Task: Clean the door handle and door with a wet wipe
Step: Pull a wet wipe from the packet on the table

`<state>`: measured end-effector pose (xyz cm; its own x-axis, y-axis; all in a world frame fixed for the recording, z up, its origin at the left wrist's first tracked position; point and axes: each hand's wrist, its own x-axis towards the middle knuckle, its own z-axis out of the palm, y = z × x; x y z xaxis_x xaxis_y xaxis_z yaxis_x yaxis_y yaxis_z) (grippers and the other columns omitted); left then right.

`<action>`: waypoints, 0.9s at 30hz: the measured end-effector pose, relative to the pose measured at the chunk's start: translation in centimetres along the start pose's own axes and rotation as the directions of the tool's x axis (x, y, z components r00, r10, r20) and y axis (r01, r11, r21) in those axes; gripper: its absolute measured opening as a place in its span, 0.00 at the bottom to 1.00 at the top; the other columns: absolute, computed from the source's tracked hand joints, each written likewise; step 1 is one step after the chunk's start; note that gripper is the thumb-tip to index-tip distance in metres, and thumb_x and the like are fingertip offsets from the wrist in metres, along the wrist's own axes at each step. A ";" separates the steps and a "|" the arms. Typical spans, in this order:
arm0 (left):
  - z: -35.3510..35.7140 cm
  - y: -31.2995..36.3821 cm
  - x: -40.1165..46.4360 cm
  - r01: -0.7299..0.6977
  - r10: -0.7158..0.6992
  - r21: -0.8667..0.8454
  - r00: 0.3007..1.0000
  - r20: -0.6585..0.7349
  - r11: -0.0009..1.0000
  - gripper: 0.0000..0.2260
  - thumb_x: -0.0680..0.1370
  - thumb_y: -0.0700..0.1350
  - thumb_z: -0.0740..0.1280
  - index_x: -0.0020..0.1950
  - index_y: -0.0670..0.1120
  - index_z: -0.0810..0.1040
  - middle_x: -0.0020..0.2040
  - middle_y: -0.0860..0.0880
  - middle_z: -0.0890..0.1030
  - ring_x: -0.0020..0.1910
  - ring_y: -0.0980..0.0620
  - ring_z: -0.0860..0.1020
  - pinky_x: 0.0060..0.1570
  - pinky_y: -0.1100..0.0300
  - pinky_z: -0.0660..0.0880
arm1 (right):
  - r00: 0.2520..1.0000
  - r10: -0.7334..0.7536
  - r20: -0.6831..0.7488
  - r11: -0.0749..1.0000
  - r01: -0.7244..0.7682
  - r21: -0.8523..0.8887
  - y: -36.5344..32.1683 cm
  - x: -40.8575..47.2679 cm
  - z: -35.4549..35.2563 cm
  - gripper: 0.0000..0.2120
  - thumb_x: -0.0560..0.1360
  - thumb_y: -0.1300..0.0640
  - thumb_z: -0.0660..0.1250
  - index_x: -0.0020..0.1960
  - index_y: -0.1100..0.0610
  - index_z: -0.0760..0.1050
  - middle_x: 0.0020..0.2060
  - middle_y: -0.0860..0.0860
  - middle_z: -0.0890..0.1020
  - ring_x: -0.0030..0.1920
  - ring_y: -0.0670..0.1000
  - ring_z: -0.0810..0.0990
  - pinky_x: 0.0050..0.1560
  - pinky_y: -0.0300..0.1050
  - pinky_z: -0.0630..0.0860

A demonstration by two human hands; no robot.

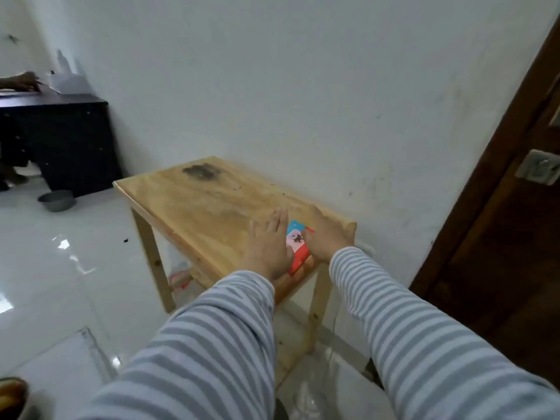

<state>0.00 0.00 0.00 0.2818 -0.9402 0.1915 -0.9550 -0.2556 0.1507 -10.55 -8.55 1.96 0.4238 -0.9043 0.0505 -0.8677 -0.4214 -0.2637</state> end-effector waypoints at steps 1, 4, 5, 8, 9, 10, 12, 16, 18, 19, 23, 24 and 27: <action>0.7 -0.2 -0.2 0.032 -0.031 -0.020 0.998 0.049 0.999 0.34 0.82 0.50 0.56 0.80 0.43 0.40 0.81 0.49 0.44 0.79 0.53 0.44 0.75 0.43 0.47 | 0.997 -0.027 0.078 0.999 0.029 -0.022 0.1 0.0 0.6 0.25 0.76 0.46 0.52 0.73 0.48 0.60 0.69 0.51 0.72 0.69 0.54 0.69 0.71 0.65 0.51; 2.6 -1.0 -0.5 0.083 -0.071 -0.069 0.986 0.151 0.994 0.34 0.82 0.52 0.56 0.80 0.43 0.40 0.81 0.49 0.43 0.79 0.53 0.43 0.75 0.43 0.46 | 0.972 -0.122 0.202 0.991 0.131 -0.035 0.5 0.1 1.8 0.20 0.78 0.53 0.52 0.68 0.52 0.70 0.66 0.52 0.74 0.65 0.54 0.73 0.68 0.50 0.63; 3.2 -1.1 -0.4 0.094 -0.079 -0.088 0.984 0.161 0.992 0.34 0.82 0.53 0.56 0.80 0.43 0.41 0.81 0.48 0.42 0.79 0.53 0.43 0.75 0.43 0.45 | 0.968 -0.145 0.205 0.987 0.156 -0.039 0.3 0.1 1.9 0.20 0.79 0.55 0.54 0.69 0.52 0.70 0.68 0.51 0.72 0.66 0.54 0.71 0.67 0.47 0.64; 4.6 -1.5 0.2 0.147 -0.125 -0.105 0.973 0.192 0.984 0.34 0.82 0.58 0.52 0.80 0.43 0.40 0.81 0.49 0.41 0.79 0.53 0.41 0.75 0.41 0.41 | 0.969 -0.225 0.101 0.971 0.232 -0.055 -0.2 0.3 2.7 0.18 0.79 0.54 0.57 0.68 0.52 0.71 0.69 0.49 0.72 0.67 0.52 0.70 0.67 0.49 0.64; 5.0 -1.6 0.3 0.162 -0.138 -0.103 0.968 0.211 0.981 0.34 0.82 0.59 0.50 0.80 0.43 0.39 0.81 0.49 0.40 0.79 0.54 0.40 0.74 0.41 0.40 | 0.970 -0.230 0.084 0.968 0.237 -0.087 -0.3 0.5 3.1 0.18 0.79 0.54 0.57 0.67 0.52 0.72 0.69 0.49 0.72 0.67 0.52 0.70 0.68 0.51 0.63; 5.5 -1.7 0.3 0.174 -0.148 -0.095 0.961 0.235 0.980 0.34 0.82 0.60 0.49 0.80 0.44 0.40 0.81 0.49 0.40 0.79 0.54 0.41 0.74 0.41 0.40 | 0.967 -0.244 0.074 0.960 0.252 -0.124 -0.4 0.5 3.4 0.17 0.79 0.53 0.56 0.66 0.51 0.72 0.68 0.48 0.71 0.67 0.51 0.69 0.69 0.53 0.61; 6.2 -1.7 0.1 0.186 -0.164 -0.073 0.958 0.236 0.980 0.34 0.82 0.62 0.47 0.81 0.44 0.42 0.81 0.50 0.42 0.79 0.54 0.42 0.75 0.40 0.40 | 0.961 -0.272 0.042 0.947 0.275 -0.167 -0.4 0.8 4.0 0.16 0.79 0.51 0.56 0.64 0.51 0.74 0.67 0.47 0.72 0.67 0.49 0.69 0.69 0.54 0.58; 6.9 -1.7 0.2 0.206 -0.190 -0.077 0.965 0.181 0.975 0.34 0.81 0.63 0.46 0.81 0.46 0.45 0.81 0.51 0.45 0.79 0.56 0.43 0.75 0.40 0.41 | 0.952 -0.305 0.010 0.931 0.301 -0.206 0.1 2.0 4.6 0.15 0.78 0.46 0.58 0.57 0.49 0.78 0.57 0.47 0.80 0.59 0.50 0.76 0.66 0.51 0.57; 7.0 -1.6 0.3 0.212 -0.195 -0.077 0.964 0.182 0.974 0.34 0.81 0.63 0.47 0.81 0.46 0.46 0.81 0.51 0.45 0.79 0.56 0.44 0.75 0.40 0.40 | 0.945 -0.326 0.008 0.915 0.317 -0.251 0.0 2.5 4.7 0.15 0.78 0.45 0.58 0.54 0.49 0.80 0.53 0.48 0.81 0.56 0.51 0.78 0.66 0.50 0.58; 7.0 -1.6 0.3 0.209 -0.193 -0.075 0.964 0.184 0.975 0.34 0.80 0.63 0.47 0.81 0.46 0.46 0.81 0.51 0.45 0.79 0.56 0.44 0.75 0.40 0.40 | 0.944 -0.331 0.003 0.909 0.320 -0.268 -0.1 2.8 4.8 0.15 0.78 0.44 0.58 0.53 0.48 0.81 0.52 0.48 0.82 0.55 0.52 0.78 0.65 0.50 0.59; 7.0 -1.6 0.1 0.201 -0.185 -0.079 0.966 0.179 0.976 0.34 0.81 0.63 0.47 0.81 0.45 0.47 0.81 0.50 0.46 0.79 0.55 0.44 0.74 0.39 0.40 | 0.909 -0.416 -0.029 0.834 0.369 -0.411 -0.7 3.4 5.6 0.14 0.78 0.48 0.57 0.49 0.51 0.81 0.47 0.49 0.83 0.50 0.53 0.80 0.61 0.51 0.62; 7.1 -1.6 0.1 0.204 -0.186 -0.087 0.966 0.178 0.975 0.34 0.81 0.63 0.48 0.81 0.45 0.47 0.81 0.50 0.46 0.79 0.55 0.44 0.74 0.39 0.40 | 0.892 -0.449 -0.041 0.808 0.387 -0.444 -0.7 3.5 5.9 0.13 0.78 0.50 0.57 0.48 0.51 0.80 0.46 0.50 0.83 0.49 0.53 0.81 0.61 0.51 0.62; 7.3 -1.7 0.0 0.203 -0.186 -0.086 0.967 0.173 0.975 0.35 0.80 0.63 0.48 0.81 0.45 0.47 0.81 0.51 0.46 0.79 0.55 0.44 0.74 0.39 0.39 | 0.874 -0.481 -0.076 0.799 0.400 -0.449 -0.5 3.3 5.8 0.11 0.78 0.53 0.56 0.47 0.52 0.77 0.43 0.52 0.84 0.46 0.55 0.81 0.62 0.52 0.63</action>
<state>0.92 -1.22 -7.32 0.4346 -0.9005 -0.0107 -0.8660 -0.4212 0.2694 -7.23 -10.99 -3.36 0.7677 -0.5927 0.2436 -0.6399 -0.7292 0.2426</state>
